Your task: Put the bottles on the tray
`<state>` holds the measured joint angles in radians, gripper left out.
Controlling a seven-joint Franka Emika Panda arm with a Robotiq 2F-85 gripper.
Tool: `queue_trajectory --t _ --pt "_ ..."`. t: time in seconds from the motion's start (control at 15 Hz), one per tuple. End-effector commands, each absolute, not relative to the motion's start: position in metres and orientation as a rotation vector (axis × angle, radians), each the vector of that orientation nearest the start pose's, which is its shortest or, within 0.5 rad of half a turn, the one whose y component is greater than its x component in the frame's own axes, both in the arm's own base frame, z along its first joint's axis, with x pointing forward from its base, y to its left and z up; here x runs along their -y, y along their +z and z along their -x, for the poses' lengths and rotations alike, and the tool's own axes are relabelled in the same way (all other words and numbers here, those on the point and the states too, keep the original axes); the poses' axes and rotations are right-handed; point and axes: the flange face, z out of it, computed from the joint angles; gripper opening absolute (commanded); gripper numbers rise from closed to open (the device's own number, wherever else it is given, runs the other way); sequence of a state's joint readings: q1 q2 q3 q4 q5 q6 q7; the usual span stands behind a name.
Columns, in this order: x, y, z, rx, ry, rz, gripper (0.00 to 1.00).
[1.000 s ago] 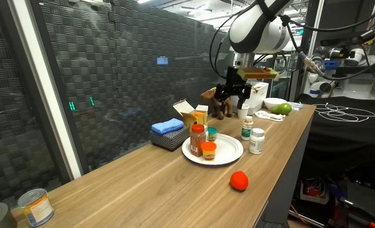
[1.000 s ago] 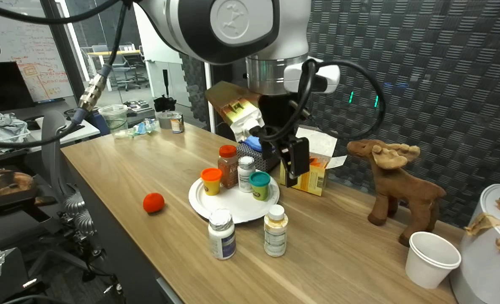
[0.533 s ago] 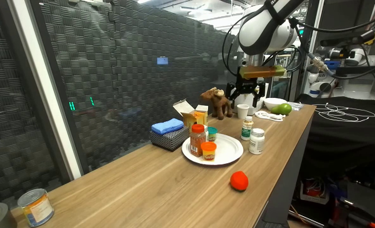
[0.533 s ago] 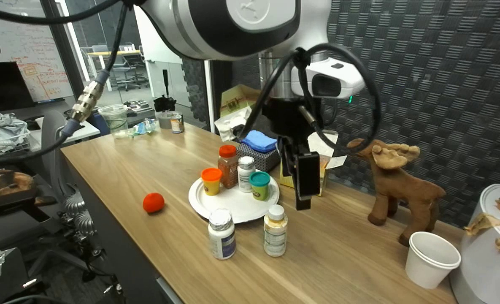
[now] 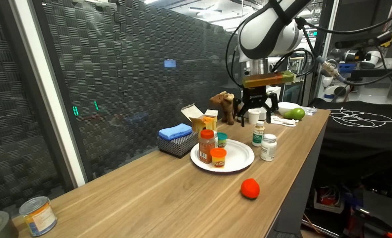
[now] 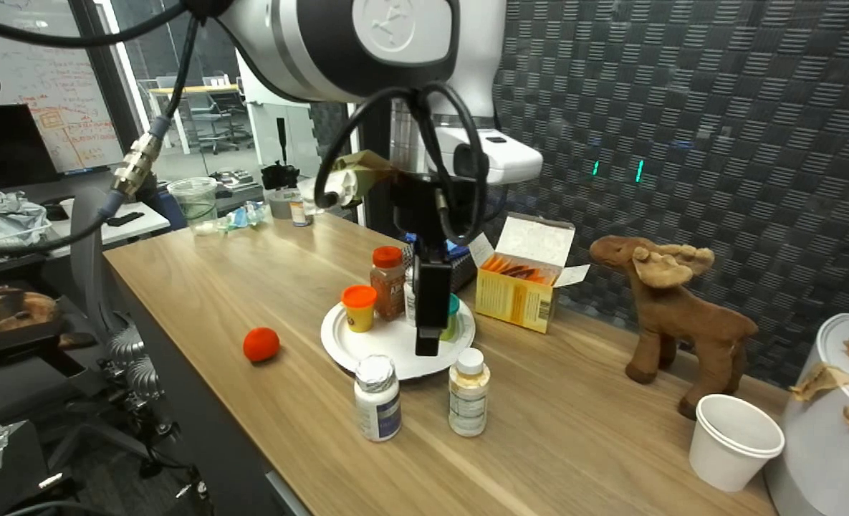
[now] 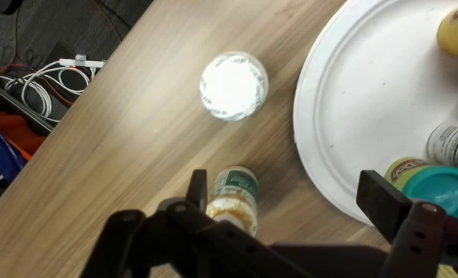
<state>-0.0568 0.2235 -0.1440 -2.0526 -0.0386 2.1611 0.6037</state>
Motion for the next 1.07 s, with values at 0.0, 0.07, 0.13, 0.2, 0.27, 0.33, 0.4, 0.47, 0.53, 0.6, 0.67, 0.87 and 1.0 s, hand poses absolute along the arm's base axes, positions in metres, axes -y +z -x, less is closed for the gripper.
queue_trajectory --t 0.0,0.07,0.13,0.2,0.27,0.33,0.4,0.47,0.53,0.6,0.67,0.87,1.0 --pt "0.09 0.328 -0.56 -1.264 0.159 2.965 1.0" --pt "0.086 0.329 -0.561 -1.273 0.138 2.966 1.0" --pt "0.085 0.329 -0.563 -1.285 0.117 2.962 1.0" --pt "0.083 0.329 -0.564 -1.299 0.091 2.951 1.0" --pt "0.082 0.33 -0.565 -1.304 0.081 2.94 1.0" --pt "0.082 0.329 -0.566 -1.311 0.072 2.936 1.0" --pt "0.082 0.329 -0.567 -1.321 0.065 2.929 1.0" --pt "0.082 0.331 -0.567 -1.33 0.059 2.919 1.0" --pt "0.124 0.326 -0.562 -1.333 0.058 2.913 1.0" --pt "0.129 0.327 -0.562 -1.344 0.047 2.905 1.0" --pt "0.139 0.326 -0.561 -1.37 0.042 2.9 1.0" --pt "0.166 0.325 -0.555 -1.433 0.031 2.873 1.0" --pt "0.181 0.327 -0.552 -1.439 0.01 2.858 1.0"
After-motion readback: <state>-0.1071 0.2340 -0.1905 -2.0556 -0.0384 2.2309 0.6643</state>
